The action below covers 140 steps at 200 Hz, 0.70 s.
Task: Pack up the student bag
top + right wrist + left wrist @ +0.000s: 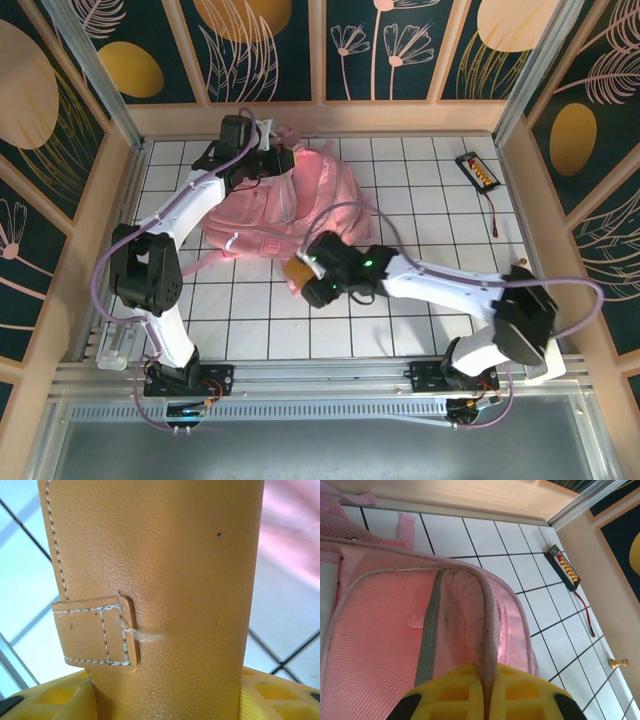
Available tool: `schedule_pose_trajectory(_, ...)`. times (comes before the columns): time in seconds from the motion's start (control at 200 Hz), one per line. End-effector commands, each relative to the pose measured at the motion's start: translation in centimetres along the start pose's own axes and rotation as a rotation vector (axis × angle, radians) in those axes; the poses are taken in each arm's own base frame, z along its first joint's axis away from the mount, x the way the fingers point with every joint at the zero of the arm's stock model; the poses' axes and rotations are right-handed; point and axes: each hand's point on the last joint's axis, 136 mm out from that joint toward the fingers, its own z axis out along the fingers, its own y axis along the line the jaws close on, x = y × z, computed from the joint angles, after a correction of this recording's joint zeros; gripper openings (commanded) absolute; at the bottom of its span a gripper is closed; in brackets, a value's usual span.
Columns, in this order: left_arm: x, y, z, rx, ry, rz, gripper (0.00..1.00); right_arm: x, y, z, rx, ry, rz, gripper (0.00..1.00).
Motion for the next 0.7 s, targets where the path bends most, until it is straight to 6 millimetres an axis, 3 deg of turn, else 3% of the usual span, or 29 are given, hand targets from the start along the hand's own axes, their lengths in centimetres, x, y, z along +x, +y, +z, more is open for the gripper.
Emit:
schedule_pose_trajectory(0.0,-1.2,-2.9,-2.6,0.095,-0.032,0.039,0.00,-4.3,-2.5,-3.6,-0.015,-0.146,0.147,0.57)
schedule_pose_trajectory(0.115,-0.9,-3.6,-3.1,0.121,-0.027,0.043,0.00,-8.0,-6.0,-4.9,-0.018,-0.233,0.227,0.57)
schedule_pose_trajectory(0.235,-0.5,-3.9,-3.1,0.130,-0.017,0.030,0.00,-12.3,-10.2,-4.3,-0.013,-0.272,0.355,0.58)
schedule_pose_trajectory(0.355,0.1,-5.5,-2.8,0.206,-0.008,0.017,0.00,-14.7,-13.3,-0.9,0.069,-0.244,0.452,0.60)
schedule_pose_trajectory(0.495,-0.8,-6.5,-2.9,0.255,-0.025,-0.009,0.00,-14.4,-16.7,4.4,0.195,-0.118,0.654,0.61)
schedule_pose_trajectory(0.575,-1.3,-6.5,-2.9,0.244,-0.036,-0.011,0.00,-15.6,-15.7,5.7,0.138,-0.149,0.733,0.60)
schedule_pose_trajectory(0.696,-2.0,-6.9,-3.2,0.254,-0.066,-0.012,0.00,-18.2,-12.1,5.5,-0.071,-0.208,0.788,0.77)
